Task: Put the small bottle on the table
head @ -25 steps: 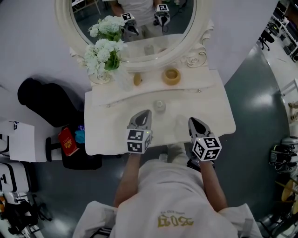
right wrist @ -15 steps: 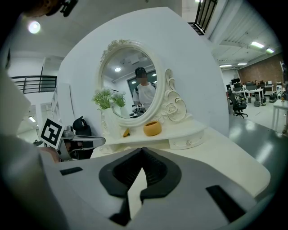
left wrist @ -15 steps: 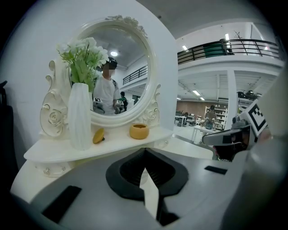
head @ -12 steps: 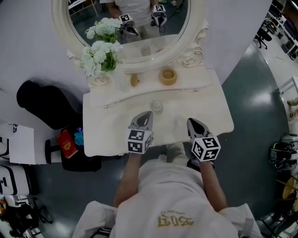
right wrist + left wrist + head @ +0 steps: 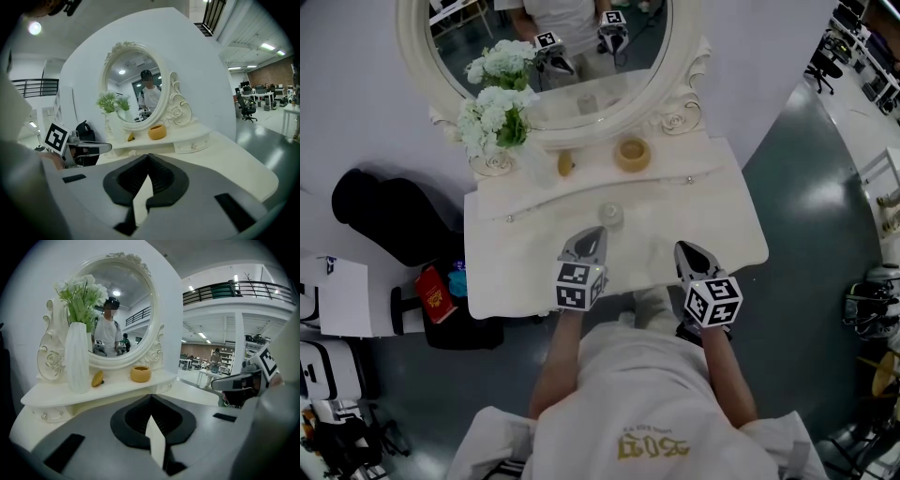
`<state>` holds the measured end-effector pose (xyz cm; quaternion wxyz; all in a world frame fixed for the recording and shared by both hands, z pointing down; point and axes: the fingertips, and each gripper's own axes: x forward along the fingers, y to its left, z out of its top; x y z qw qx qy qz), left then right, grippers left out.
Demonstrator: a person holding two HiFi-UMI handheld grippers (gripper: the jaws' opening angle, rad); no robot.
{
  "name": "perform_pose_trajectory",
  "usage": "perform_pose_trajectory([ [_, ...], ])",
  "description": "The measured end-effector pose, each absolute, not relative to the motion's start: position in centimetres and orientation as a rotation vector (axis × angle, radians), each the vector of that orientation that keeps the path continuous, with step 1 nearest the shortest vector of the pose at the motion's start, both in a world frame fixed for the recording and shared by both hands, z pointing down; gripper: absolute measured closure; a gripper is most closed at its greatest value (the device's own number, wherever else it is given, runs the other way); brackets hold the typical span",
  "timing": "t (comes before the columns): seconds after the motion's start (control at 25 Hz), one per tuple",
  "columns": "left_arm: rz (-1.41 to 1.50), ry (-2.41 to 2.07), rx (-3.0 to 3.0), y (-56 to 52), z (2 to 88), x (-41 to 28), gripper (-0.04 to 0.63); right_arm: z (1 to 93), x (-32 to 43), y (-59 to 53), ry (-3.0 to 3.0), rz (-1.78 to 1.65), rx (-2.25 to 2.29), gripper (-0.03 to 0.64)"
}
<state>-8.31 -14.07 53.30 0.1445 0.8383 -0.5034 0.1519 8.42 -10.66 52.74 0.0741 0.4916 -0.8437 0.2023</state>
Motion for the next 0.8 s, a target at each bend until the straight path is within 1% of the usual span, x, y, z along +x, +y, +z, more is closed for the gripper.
perform_pose_trajectory([
  [0.56,0.428,-1.489,2.395,-14.5,53.6,-8.7,0.580,52.8,9.2,-10.8,-2.516,0.621,1.502,0.603],
  [0.8,0.314,-1.529,2.377,-14.9,53.0,-9.6,0.580,52.9,9.1,-11.2,-2.521,0.622,1.505,0.603],
])
